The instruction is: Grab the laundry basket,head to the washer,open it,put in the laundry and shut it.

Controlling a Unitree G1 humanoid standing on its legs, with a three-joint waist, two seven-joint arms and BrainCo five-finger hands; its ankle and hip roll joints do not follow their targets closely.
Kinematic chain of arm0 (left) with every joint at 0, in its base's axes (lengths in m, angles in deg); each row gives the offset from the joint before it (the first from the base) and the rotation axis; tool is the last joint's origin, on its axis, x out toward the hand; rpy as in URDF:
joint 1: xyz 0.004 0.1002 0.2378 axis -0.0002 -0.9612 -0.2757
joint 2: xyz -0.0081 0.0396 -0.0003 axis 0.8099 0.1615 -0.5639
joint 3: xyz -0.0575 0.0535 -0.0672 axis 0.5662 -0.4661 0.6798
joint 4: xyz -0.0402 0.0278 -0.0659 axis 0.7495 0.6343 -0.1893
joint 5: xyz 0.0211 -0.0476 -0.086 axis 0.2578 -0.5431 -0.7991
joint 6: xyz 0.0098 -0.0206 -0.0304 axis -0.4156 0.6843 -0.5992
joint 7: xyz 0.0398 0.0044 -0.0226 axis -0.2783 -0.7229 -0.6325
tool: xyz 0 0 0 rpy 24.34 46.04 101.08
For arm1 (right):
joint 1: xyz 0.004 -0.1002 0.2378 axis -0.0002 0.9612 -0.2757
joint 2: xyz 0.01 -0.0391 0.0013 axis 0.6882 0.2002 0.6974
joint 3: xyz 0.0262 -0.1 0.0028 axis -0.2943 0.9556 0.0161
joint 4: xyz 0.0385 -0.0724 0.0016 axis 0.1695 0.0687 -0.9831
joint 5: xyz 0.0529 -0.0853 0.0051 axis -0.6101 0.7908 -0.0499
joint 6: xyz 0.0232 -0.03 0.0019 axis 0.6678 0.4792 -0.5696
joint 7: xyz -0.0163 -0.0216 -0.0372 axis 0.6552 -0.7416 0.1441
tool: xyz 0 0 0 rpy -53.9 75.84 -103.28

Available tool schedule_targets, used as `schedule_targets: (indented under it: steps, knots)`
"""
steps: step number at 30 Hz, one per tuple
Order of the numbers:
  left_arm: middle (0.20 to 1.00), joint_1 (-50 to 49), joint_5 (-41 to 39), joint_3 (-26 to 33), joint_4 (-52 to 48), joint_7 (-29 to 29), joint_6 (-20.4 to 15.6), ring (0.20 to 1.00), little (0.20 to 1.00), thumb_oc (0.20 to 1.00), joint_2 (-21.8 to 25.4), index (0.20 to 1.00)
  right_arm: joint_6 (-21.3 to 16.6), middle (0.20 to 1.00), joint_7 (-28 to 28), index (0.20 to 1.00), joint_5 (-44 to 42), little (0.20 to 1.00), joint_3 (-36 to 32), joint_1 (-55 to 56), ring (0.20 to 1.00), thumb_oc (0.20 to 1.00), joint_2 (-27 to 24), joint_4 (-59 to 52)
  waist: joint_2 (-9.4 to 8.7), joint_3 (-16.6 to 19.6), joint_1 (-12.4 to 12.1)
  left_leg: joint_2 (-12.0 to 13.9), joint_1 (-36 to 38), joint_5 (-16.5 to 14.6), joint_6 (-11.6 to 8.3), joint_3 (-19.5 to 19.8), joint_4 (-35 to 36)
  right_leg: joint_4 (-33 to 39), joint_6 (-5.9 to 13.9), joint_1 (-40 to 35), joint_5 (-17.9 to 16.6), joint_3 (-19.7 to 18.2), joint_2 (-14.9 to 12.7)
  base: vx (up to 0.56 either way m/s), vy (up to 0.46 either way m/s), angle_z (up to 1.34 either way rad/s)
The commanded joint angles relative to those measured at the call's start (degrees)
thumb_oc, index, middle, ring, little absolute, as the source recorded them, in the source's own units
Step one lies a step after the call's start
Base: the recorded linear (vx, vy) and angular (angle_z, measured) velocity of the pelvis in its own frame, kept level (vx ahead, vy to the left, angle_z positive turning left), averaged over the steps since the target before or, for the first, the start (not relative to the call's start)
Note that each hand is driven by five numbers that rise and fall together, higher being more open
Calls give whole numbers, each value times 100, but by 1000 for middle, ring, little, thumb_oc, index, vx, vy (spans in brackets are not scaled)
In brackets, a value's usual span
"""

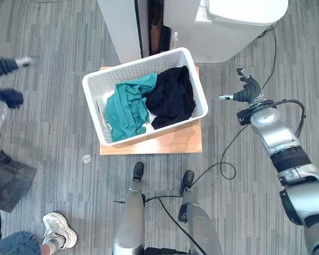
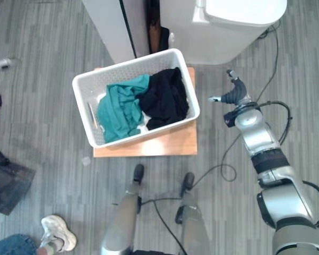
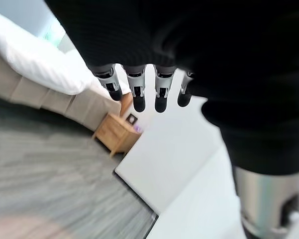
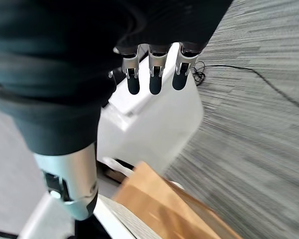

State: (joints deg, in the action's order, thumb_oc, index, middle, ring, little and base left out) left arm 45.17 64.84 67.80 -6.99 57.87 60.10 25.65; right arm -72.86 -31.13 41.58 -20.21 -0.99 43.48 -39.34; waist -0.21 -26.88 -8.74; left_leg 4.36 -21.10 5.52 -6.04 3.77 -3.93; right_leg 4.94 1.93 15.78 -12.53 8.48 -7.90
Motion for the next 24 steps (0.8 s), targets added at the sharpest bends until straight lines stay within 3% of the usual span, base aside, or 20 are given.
schedule_targets:
  steps: [1, 6, 7, 10, 13, 16, 24]
  knots:
    - [1000, 1092, -761, -678, 964, 129, -236, 1000, 1000, 1000, 102, 1000, -89, 1000, -174, 1000, 249, 1000, 335, -359, 1000, 1000, -179, 135, 101, 577, -56, 64, -189, -243, 170, 256, 2, -921, 640, 129, 1057, -134, -575, -2, 1, 5]
    - [1000, 1294, -1292, -1321, 1044, 323, -93, 1000, 1000, 1000, 57, 1000, -92, 1000, -266, 1000, 206, 1000, 461, -444, 1000, 1000, -116, 59, 132, 558, 1, 73, -259, -189, 166, 299, -3, -925, 641, 140, 1053, -88, -559, 0, -6, 7]
    - [1000, 1763, -1278, -1799, 1235, 395, 1, 1000, 1000, 1000, -20, 1000, -76, 1000, -310, 1000, 339, 1000, 550, -536, 1000, 1000, -123, 35, 126, 527, 18, 80, -291, -168, 164, 320, 8, -932, 649, 164, 1053, -56, -556, -13, -15, 20]
    - [1000, 2302, -1203, -2232, 1543, 390, 105, 1000, 1000, 1000, -323, 1000, -81, 1000, -331, 1000, 405, 1000, 623, -603, 1000, 1000, -64, -33, 85, 475, 62, 79, -317, -166, 166, 316, 13, -922, 652, 185, 1048, -65, -554, -17, -10, 12]
    - [1000, 2584, -1611, -2467, 1831, 357, 84, 1000, 1000, 1000, -565, 1000, -60, 1000, -365, 1000, 426, 1000, 711, -742, 1000, 1000, -61, -26, 74, 435, 79, 74, -342, -165, 167, 307, 1, -909, 659, 211, 1028, -76, -553, -8, 3, -3]
    - [1000, 2628, -2164, -2747, 1812, 259, -39, 1000, 1000, 1000, -469, 1000, -22, 1000, -370, 1000, 442, 1000, 924, -833, 1000, 1000, -2, -5, 65, 396, 107, 77, -362, -164, 173, 266, -37, -875, 663, 218, 986, -92, -548, -2, 4, -4]
    - [1000, 2529, -2110, -2746, 1912, 232, -14, 1000, 1000, 1000, -476, 1000, -85, 1000, -430, 1000, 366, 1000, 1002, -961, 1000, 1000, 3, -55, 33, 380, 138, 94, -391, -167, 171, 263, -38, -872, 655, 258, 985, -136, -526, 0, 0, 0]
